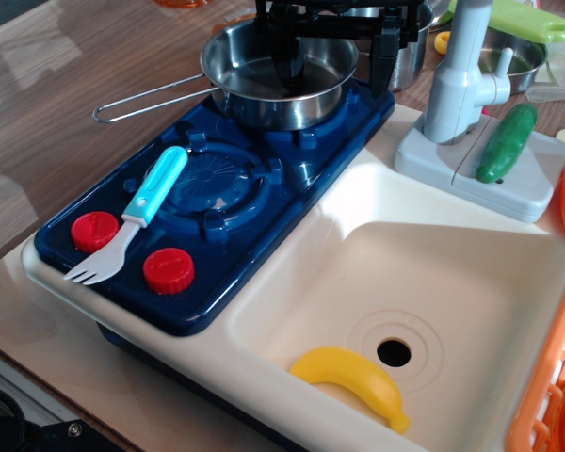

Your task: Put pan from stove to sink

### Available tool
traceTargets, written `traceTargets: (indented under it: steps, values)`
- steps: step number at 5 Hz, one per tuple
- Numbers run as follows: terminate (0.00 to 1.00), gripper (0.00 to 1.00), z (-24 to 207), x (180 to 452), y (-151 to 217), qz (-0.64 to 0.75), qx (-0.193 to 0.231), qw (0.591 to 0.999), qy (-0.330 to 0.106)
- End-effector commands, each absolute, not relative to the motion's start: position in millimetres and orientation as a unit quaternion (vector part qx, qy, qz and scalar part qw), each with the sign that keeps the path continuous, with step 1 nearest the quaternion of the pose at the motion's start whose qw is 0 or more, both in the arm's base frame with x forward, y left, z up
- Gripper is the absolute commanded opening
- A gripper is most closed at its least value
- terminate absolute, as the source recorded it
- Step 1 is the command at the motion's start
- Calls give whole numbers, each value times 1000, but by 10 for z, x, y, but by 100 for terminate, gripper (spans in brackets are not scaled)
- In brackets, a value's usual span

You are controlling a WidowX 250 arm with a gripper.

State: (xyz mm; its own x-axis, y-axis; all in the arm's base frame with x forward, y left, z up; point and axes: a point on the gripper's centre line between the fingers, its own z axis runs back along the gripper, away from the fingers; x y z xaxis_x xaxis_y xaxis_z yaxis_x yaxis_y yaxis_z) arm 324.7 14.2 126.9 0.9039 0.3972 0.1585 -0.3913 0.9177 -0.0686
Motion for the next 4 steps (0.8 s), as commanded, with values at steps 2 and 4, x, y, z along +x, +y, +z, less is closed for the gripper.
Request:
traceTargets:
  steps: [2, 4]
  values:
    - [0, 0, 1474, 3108, 118, 209, 7, 972, -110]
    - [0, 0, 1637, 2850, 129, 218, 22, 969, -115]
